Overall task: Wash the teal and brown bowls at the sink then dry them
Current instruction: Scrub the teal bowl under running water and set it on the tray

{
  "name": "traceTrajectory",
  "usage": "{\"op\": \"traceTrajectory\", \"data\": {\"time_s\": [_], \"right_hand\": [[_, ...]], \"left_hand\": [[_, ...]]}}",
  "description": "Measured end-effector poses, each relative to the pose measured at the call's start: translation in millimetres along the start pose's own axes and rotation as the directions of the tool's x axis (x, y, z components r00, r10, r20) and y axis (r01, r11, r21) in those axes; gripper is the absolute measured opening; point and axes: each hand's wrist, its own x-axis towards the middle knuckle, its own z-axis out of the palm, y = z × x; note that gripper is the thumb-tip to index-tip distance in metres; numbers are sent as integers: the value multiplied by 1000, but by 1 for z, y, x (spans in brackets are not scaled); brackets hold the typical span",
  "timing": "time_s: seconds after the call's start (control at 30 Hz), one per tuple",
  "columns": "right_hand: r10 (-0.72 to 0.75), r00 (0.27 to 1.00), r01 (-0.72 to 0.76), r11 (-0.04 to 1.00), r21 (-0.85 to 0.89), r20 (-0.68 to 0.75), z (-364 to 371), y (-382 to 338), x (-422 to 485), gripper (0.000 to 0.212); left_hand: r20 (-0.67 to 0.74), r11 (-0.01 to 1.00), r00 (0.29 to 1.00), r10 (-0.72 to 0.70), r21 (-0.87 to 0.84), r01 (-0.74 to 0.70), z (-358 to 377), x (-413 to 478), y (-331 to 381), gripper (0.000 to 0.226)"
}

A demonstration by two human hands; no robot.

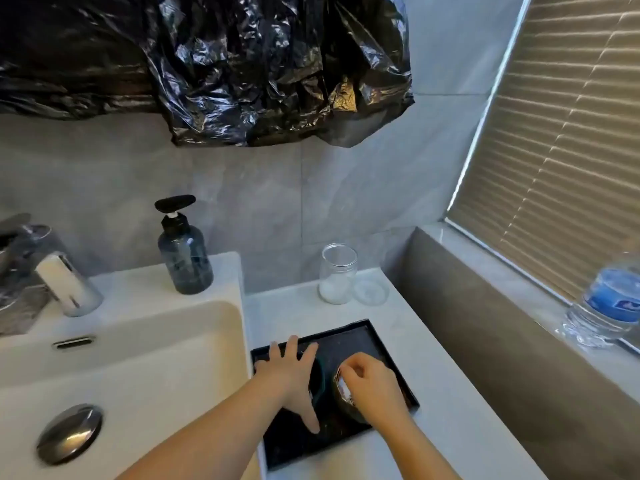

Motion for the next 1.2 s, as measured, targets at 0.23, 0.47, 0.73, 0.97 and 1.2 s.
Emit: {"op": "traceTrajectory", "data": {"time_s": [0.23, 0.47, 0.73, 0.97, 1.2], "right_hand": [[10, 1000, -10, 1000, -7, 24, 7, 9, 12, 14], [-35, 999, 34, 996, 86, 8, 6, -3, 13, 18], [-86, 991, 27, 881, 473, 104, -1, -50, -5, 18], [-221, 970, 136, 847, 514, 106, 18, -122, -48, 5], [-365, 893, 261, 896, 360, 263, 98, -180, -79, 18]], "left_hand": [[-42, 996, 995, -93, -19, 93, 8, 13, -1, 117], [-261, 995, 961, -92, 18, 100, -3, -5, 0, 109], [-542, 979, 839, -46, -193, -70, -40, -73, -15, 115], [-401, 42, 857, -324, -911, -410, -22, -145, -78, 60], [6, -400, 883, -469, -893, -206, 10, -192, -161, 30]]}}
